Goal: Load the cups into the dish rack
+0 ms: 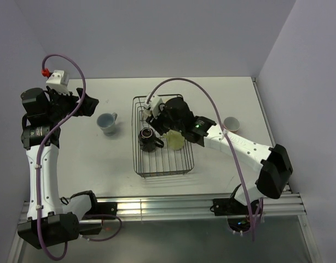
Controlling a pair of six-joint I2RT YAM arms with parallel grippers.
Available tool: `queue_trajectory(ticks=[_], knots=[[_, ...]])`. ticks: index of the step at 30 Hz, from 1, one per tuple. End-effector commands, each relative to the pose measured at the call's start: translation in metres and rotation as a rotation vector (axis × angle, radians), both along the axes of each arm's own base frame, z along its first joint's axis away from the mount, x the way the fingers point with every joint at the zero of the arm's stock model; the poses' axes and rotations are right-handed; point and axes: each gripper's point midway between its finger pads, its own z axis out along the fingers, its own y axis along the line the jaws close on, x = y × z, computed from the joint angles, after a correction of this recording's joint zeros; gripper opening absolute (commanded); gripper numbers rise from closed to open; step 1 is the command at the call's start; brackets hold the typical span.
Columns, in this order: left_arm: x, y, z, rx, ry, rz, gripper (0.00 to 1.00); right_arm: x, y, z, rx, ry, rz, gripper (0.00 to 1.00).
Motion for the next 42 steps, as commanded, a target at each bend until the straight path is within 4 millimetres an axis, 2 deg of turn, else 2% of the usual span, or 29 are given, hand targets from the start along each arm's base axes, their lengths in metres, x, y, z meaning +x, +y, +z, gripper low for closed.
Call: queue_trajectory(ticks=[1,3,5,7,8,10,11,13,14,15,16,17,18,19,20,21,23,25,26,27,29,30,38,42], knots=[[0.003,0.001,0.005,0.045,-0.042,-0.003,0.99,0.005,-0.017,0.047,0.080,-0.037,-0.068,0.60],[0.007,0.003,-0.002,0.045,-0.010,0.002,0.99,0.006,-0.028,0.053,0.092,-0.021,-0.100,0.73],[0.008,0.003,-0.007,0.041,0.014,0.004,0.99,0.018,-0.049,0.058,0.090,-0.005,-0.159,0.83],[0.009,0.000,-0.011,0.037,0.026,-0.003,0.99,0.027,-0.065,0.065,0.110,0.011,-0.208,0.86],[0.009,0.000,-0.012,0.036,0.030,-0.004,0.99,0.038,-0.089,0.063,0.102,0.034,-0.270,0.87],[0.010,-0.003,-0.015,0.039,0.038,-0.011,0.99,0.047,-0.112,0.067,0.113,0.068,-0.318,0.88],[0.010,-0.004,-0.016,0.039,0.041,-0.012,0.99,0.053,-0.141,0.058,0.081,0.115,-0.379,0.89],[0.012,-0.006,-0.018,0.033,0.047,-0.016,0.99,0.057,-0.165,0.054,0.061,0.155,-0.398,0.89],[0.012,-0.007,-0.019,0.030,0.054,-0.017,0.99,0.053,-0.180,0.043,0.032,0.208,-0.420,0.89],[0.014,-0.008,-0.021,0.026,0.066,-0.018,0.99,0.059,-0.209,0.040,0.013,0.218,-0.465,0.89],[0.014,-0.010,-0.018,0.031,0.060,-0.025,0.99,0.059,-0.223,0.040,-0.002,0.229,-0.474,0.89],[0.014,-0.011,-0.019,0.032,0.069,-0.031,0.99,0.053,-0.236,0.030,-0.026,0.282,-0.473,0.88],[0.015,-0.012,-0.019,0.034,0.069,-0.033,0.99,0.056,-0.266,0.031,-0.063,0.274,-0.494,0.89],[0.015,-0.014,-0.019,0.035,0.069,-0.039,0.99,0.053,-0.278,0.026,-0.095,0.297,-0.483,0.89],[0.015,-0.014,-0.019,0.035,0.071,-0.040,0.99,0.039,-0.290,0.006,-0.155,0.399,-0.459,0.88],[0.015,-0.016,-0.021,0.032,0.078,-0.049,0.99,0.041,-0.314,0.006,-0.224,0.383,-0.439,0.88],[0.016,-0.019,-0.022,0.026,0.087,-0.058,0.99,0.033,-0.343,-0.017,-0.304,0.487,-0.448,0.88],[0.016,-0.021,-0.024,0.017,0.095,-0.067,0.99,0.037,-0.376,-0.021,-0.348,0.504,-0.471,0.88],[0.016,-0.023,-0.025,0.016,0.095,-0.071,0.99,0.038,-0.385,-0.033,-0.359,0.550,-0.464,0.87],[0.016,-0.024,-0.026,0.010,0.098,-0.072,0.99,0.044,-0.393,-0.030,-0.354,0.545,-0.477,0.86],[0.016,-0.025,-0.029,0.005,0.103,-0.074,0.99,0.050,-0.405,-0.045,-0.345,0.601,-0.500,0.83],[0.015,-0.026,-0.030,0.003,0.105,-0.075,0.99,0.054,-0.407,-0.045,-0.341,0.604,-0.504,0.82],[0.014,-0.026,-0.033,0.007,0.118,-0.070,0.99,0.072,-0.414,-0.087,-0.337,0.683,-0.535,0.76],[0.016,-0.026,-0.037,0.001,0.132,-0.070,0.99,0.078,-0.411,-0.100,-0.315,0.709,-0.534,0.73]])
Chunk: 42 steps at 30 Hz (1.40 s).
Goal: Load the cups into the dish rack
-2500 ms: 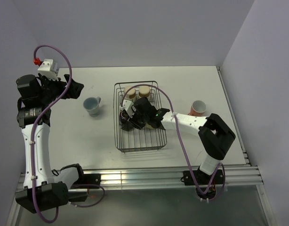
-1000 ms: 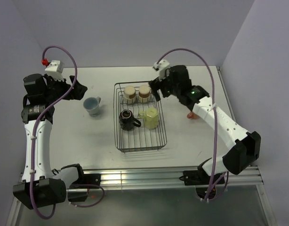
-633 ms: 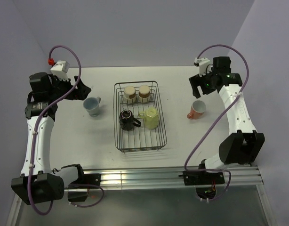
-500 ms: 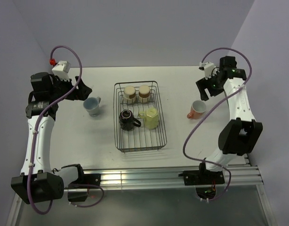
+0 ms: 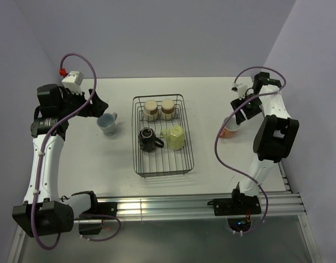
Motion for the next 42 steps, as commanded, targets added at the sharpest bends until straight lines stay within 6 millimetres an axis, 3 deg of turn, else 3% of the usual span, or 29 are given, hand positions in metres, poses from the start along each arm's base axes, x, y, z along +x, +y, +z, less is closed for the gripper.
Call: queue_trajectory(ticks=[1,12,17,24,27,28,29,32,35,38,40,41,42], knots=[[0.003,-0.002,0.005,-0.002,-0.016,-0.002,0.99,0.016,0.001,0.001,0.017,-0.032,-0.004,0.73],[0.007,-0.004,-0.003,-0.007,0.007,-0.003,0.99,0.030,0.015,-0.026,0.060,-0.027,-0.031,0.60],[0.005,-0.006,-0.006,-0.009,0.025,-0.009,0.99,0.033,0.023,-0.035,0.076,-0.031,-0.046,0.45],[0.000,-0.014,-0.007,-0.022,0.037,-0.041,0.99,0.025,0.030,-0.043,0.092,-0.016,-0.044,0.37],[-0.002,-0.016,-0.008,-0.022,0.044,-0.050,0.99,0.026,0.030,-0.041,0.094,-0.023,-0.053,0.22],[-0.003,-0.017,-0.008,-0.021,0.045,-0.053,0.99,0.027,0.031,-0.038,0.097,-0.030,-0.056,0.09],[-0.004,-0.018,-0.008,-0.020,0.045,-0.057,0.99,0.028,0.032,-0.035,0.100,-0.036,-0.061,0.03],[-0.008,-0.021,-0.005,-0.016,0.044,-0.071,0.99,0.033,0.035,-0.013,0.118,-0.095,-0.070,0.00],[-0.010,-0.026,-0.001,-0.019,0.045,-0.096,0.99,0.048,0.045,0.035,0.175,-0.241,-0.081,0.00],[-0.015,-0.039,0.006,-0.040,0.049,-0.174,0.99,0.062,0.063,0.104,0.271,-0.463,-0.078,0.00],[-0.023,-0.054,0.012,-0.082,0.060,-0.256,0.99,0.067,0.077,0.165,0.335,-0.656,-0.061,0.00],[-0.023,-0.059,0.016,-0.103,0.065,-0.280,0.99,0.065,0.085,0.182,0.357,-0.711,-0.048,0.00],[-0.028,-0.070,0.020,-0.118,0.068,-0.328,0.99,0.057,0.092,0.212,0.370,-0.800,-0.025,0.00]])
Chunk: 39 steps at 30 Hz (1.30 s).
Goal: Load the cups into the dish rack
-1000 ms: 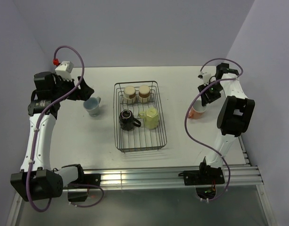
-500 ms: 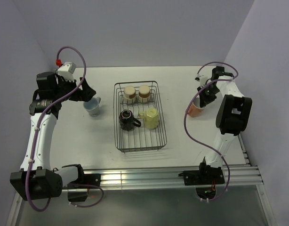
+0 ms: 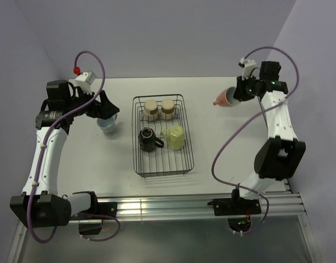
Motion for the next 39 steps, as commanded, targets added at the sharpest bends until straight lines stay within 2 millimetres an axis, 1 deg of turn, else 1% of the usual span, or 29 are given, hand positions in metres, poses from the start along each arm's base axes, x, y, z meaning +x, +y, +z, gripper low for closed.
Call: queue_trajectory(ticks=[1,2,3,4,5,6,7,8,9,10,11,12,13,14,15,16,17,19,20,22,23,24,25,26,27,30,34,35,39], knots=[[-0.017,-0.035,0.033,-0.087,-0.038,-0.189,0.99,0.007,0.046,0.164,0.130,-0.526,0.076,0.00],[-0.027,-0.052,0.042,-0.118,-0.041,-0.266,0.98,0.001,0.059,0.174,0.148,-0.568,0.108,0.00],[-0.036,-0.068,0.047,-0.134,-0.041,-0.327,0.98,-0.014,0.068,0.201,0.151,-0.655,0.126,0.00],[-0.044,-0.079,0.056,-0.158,-0.051,-0.379,0.98,-0.015,0.075,0.214,0.164,-0.733,0.130,0.00],[-0.048,-0.088,0.065,-0.192,-0.052,-0.402,0.98,-0.021,0.080,0.229,0.162,-0.796,0.125,0.00],[-0.058,-0.103,0.072,-0.215,-0.053,-0.455,0.98,-0.041,0.098,0.254,0.174,-0.882,0.164,0.00],[-0.064,-0.111,0.079,-0.241,-0.056,-0.485,0.98,-0.048,0.104,0.275,0.170,-0.978,0.174,0.00],[-0.074,-0.120,0.088,-0.301,-0.015,-0.517,0.99,-0.055,0.116,0.277,0.178,-1.009,0.192,0.00],[-0.080,-0.131,0.101,-0.333,-0.057,-0.568,0.99,-0.071,0.129,0.289,0.189,-1.061,0.204,0.00],[-0.084,-0.137,0.108,-0.370,-0.054,-0.591,0.98,-0.079,0.134,0.311,0.193,-1.164,0.212,0.00],[-0.092,-0.143,0.111,-0.445,0.023,-0.593,0.98,-0.084,0.140,0.310,0.204,-1.187,0.212,0.00],[-0.098,-0.151,0.128,-0.478,-0.059,-0.653,0.98,-0.095,0.138,0.322,0.211,-1.246,0.186,0.00],[-0.102,-0.155,0.126,-0.510,-0.040,-0.662,0.97,-0.103,0.149,0.328,0.242,-1.314,0.202,0.00],[-0.106,-0.158,0.132,-0.560,0.003,-0.661,0.97,-0.111,0.152,0.335,0.254,-1.356,0.204,0.00],[-0.111,-0.164,0.137,-0.582,0.002,-0.686,0.96,-0.123,0.154,0.342,0.264,-1.397,0.213,0.00],[-0.114,-0.167,0.147,-0.603,-0.043,-0.719,0.95,-0.135,0.163,0.351,0.274,-1.455,0.232,0.00],[-0.117,-0.171,0.147,-0.638,0.015,-0.725,0.95,-0.138,0.166,0.345,0.272,-1.465,0.235,0.00],[-0.126,-0.179,0.153,-0.660,0.020,-0.775,0.94,-0.155,0.168,0.355,0.265,-1.543,0.235,0.00],[-0.126,-0.183,0.152,-0.671,0.051,-0.779,0.94,-0.161,0.178,0.348,0.281,-1.543,0.265,0.00],[-0.131,-0.191,0.148,-0.677,0.080,-0.801,0.93,-0.177,0.180,0.353,0.283,-1.597,0.280,0.00],[-0.134,-0.192,0.148,-0.693,0.087,-0.813,0.93,-0.184,0.189,0.349,0.299,-1.599,0.313,0.00],[-0.140,-0.195,0.149,-0.704,0.087,-0.835,0.93,-0.192,0.190,0.350,0.306,-1.615,0.325,0.00],[-0.144,-0.197,0.149,-0.714,0.088,-0.848,0.93,-0.195,0.192,0.348,0.296,-1.628,0.336,0.00],[-0.146,-0.198,0.149,-0.717,0.083,-0.859,0.91,-0.205,0.195,0.350,0.317,-1.638,0.349,0.00],[-0.150,-0.203,0.147,-0.714,0.093,-0.874,0.90,-0.207,0.196,0.350,0.313,-1.643,0.353,0.00],[-0.147,-0.210,0.142,-0.685,0.106,-0.862,0.84,-0.219,0.202,0.349,0.332,-1.646,0.383,0.00],[-0.149,-0.215,0.147,-0.655,0.063,-0.875,0.72,-0.223,0.210,0.339,0.313,-1.626,0.420,0.00],[-0.151,-0.216,0.147,-0.637,0.032,-0.885,0.72,-0.225,0.211,0.337,0.310,-1.625,0.426,0.00],[-0.169,-0.222,0.143,-0.612,0.036,-0.947,0.70,-0.227,0.218,0.328,0.284,-1.624,0.446,0.00]])
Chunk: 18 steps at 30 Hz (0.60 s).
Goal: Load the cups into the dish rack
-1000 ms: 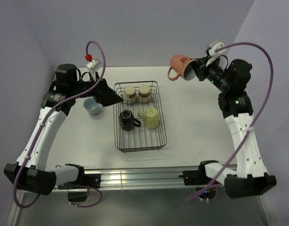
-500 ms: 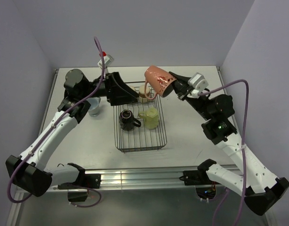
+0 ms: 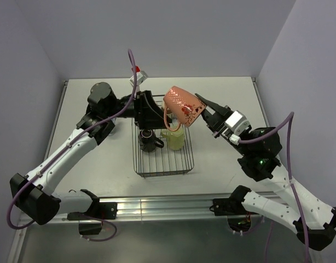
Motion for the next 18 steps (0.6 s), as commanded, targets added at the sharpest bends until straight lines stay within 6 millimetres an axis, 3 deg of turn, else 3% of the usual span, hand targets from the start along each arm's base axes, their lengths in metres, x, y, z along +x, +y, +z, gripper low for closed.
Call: queue_trajectory(ticks=[1,9,16,18], knots=[[-0.022,0.000,0.019,-0.033,-0.125,-0.047,0.70,-0.009,-0.010,0.020,0.053,-0.096,-0.043,0.00],[-0.038,-0.003,0.008,-0.012,-0.143,-0.098,0.70,-0.017,0.000,0.011,0.018,-0.132,-0.033,0.00],[-0.048,0.009,-0.017,0.007,-0.159,-0.093,0.79,-0.012,-0.011,0.016,0.053,-0.106,-0.084,0.00],[-0.052,0.016,-0.022,-0.032,-0.178,-0.080,0.80,-0.007,-0.014,0.010,0.038,-0.098,-0.116,0.00]])
